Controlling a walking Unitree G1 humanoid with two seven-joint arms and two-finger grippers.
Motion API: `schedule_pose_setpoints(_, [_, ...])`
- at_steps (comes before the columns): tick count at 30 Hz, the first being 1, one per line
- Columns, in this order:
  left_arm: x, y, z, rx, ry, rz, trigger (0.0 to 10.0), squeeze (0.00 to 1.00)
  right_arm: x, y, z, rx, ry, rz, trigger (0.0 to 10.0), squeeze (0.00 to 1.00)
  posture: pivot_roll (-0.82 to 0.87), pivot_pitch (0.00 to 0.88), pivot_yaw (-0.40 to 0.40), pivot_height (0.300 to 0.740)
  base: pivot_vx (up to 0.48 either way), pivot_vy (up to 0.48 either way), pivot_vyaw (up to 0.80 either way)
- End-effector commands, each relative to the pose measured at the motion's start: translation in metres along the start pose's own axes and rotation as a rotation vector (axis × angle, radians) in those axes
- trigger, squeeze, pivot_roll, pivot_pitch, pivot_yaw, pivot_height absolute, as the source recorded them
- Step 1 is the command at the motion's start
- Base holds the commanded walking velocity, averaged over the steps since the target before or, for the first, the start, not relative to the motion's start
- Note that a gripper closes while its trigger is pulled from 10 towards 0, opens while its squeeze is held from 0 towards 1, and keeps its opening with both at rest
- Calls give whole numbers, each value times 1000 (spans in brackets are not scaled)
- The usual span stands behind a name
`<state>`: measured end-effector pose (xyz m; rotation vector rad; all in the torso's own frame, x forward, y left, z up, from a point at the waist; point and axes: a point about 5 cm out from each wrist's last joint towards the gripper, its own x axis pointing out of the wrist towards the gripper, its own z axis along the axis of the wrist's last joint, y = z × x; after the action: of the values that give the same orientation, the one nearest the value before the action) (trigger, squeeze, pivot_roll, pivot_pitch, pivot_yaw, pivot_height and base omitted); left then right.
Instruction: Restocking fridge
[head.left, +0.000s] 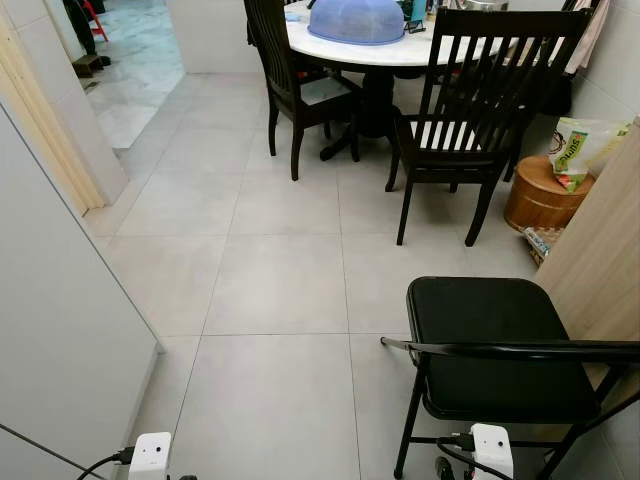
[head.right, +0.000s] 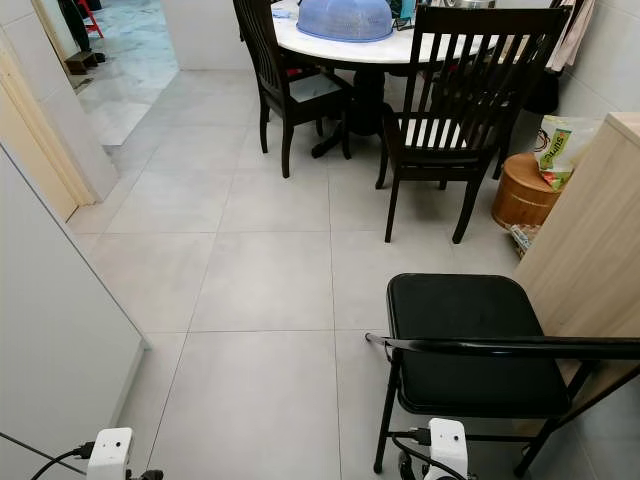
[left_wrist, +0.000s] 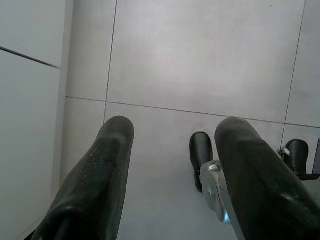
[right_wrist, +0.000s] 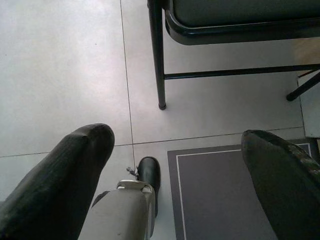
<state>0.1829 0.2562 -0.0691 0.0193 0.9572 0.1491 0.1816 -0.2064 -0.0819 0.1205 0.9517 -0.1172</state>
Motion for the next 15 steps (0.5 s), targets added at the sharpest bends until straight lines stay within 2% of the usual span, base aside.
schedule_pose_setpoints(1, [-4,-24,-43,-17,156,-7,10000,0,3,-1,20,-100,15,8,10000,0,45,0,-85,740,0,0,0])
schedule_pose_setpoints(5, [-4,-28,-43,-3,158,-12,10000,0,3,-4,23,-120,6,3,10000,0,42,0,-84,740,0,0,0])
schedule_pose_setpoints(7, [-2,-32,-40,-19,155,-13,10000,0,3,0,16,-105,4,2,10000,0,33,0,-83,740,0,0,0])
schedule_pose_setpoints(13, [-3,-31,-41,-34,156,-9,10000,0,2,2,12,-135,21,25,10000,0,52,0,-92,740,0,0,0])
schedule_pose_setpoints(15, [-4,-28,-44,-35,163,-1,10000,0,2,3,12,-111,21,21,10000,0,53,0,-90,740,0,0,0])
